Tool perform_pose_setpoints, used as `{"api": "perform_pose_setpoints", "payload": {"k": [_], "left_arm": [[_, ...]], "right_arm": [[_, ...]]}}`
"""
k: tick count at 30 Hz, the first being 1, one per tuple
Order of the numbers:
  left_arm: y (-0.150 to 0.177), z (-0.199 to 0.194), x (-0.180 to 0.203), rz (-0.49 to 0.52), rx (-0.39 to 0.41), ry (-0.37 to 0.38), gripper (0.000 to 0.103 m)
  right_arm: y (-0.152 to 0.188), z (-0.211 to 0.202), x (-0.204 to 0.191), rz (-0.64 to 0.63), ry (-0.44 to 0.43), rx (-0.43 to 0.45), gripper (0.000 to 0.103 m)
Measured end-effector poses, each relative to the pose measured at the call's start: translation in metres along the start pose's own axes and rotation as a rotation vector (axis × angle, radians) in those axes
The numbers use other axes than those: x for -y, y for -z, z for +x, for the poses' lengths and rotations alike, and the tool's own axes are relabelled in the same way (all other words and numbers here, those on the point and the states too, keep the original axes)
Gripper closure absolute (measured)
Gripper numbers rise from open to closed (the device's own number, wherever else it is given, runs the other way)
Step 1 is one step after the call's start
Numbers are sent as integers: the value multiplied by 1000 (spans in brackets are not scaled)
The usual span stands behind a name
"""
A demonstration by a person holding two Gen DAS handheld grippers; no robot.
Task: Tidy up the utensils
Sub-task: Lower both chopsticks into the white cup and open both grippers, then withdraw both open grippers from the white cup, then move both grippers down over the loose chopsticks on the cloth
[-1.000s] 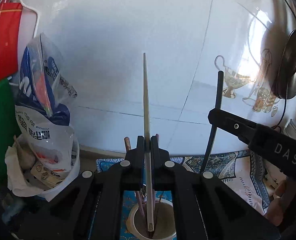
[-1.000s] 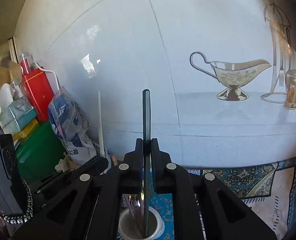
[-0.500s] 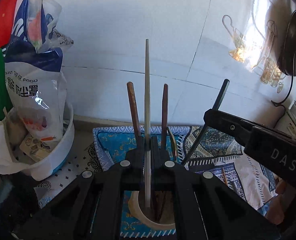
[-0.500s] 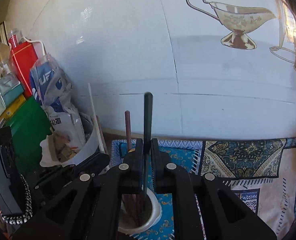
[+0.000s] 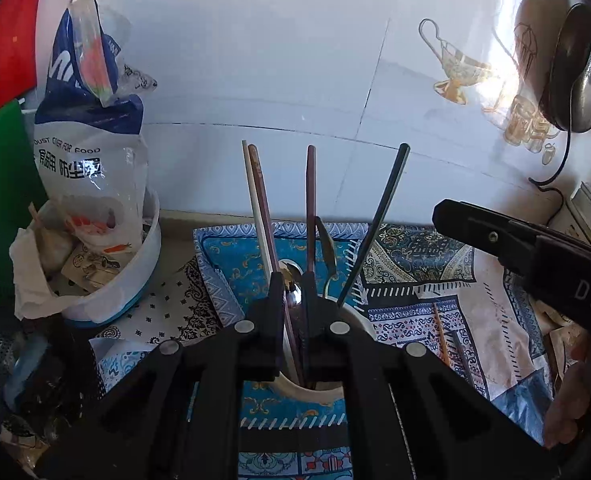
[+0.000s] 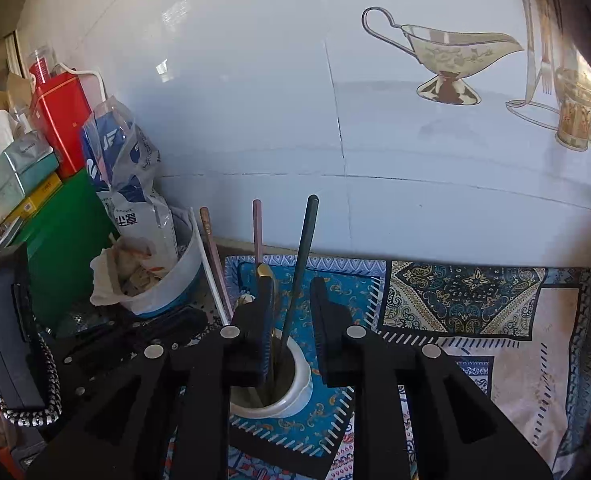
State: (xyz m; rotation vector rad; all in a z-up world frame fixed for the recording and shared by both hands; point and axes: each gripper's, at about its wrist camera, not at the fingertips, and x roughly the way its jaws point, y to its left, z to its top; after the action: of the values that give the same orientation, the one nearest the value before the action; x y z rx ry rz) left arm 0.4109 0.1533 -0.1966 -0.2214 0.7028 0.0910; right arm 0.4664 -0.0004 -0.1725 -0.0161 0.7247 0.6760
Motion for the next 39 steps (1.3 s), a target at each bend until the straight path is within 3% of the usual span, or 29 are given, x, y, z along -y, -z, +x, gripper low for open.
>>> {"api": "perform_pose_setpoints", "payload": {"k": [8,14,18,21,26,33,39], "left_arm": [[-14,-47,17,-7,42,9,98],[-20,-79,43,11,71,0,85],[-16,-86,63,29,60,14,71],[-9,-84,81,50,41,25,67],[10,-64,110,75,-22,46,57],[49,-11,148,137,-186,68,57],[93,43,172,225,-360,76,57]], "right_arm": [[2,-52,16,-19,33,39,86],[12,-90,41,-12,88,55,84],[23,-112,64,-7,142,49,83],[36,-128,85,14,172,33,82],[59,-142,111,35,217,-11,82],[99,-134,143,90,254,-117,82],[134,-105,162,136,235,-240,82]]}}
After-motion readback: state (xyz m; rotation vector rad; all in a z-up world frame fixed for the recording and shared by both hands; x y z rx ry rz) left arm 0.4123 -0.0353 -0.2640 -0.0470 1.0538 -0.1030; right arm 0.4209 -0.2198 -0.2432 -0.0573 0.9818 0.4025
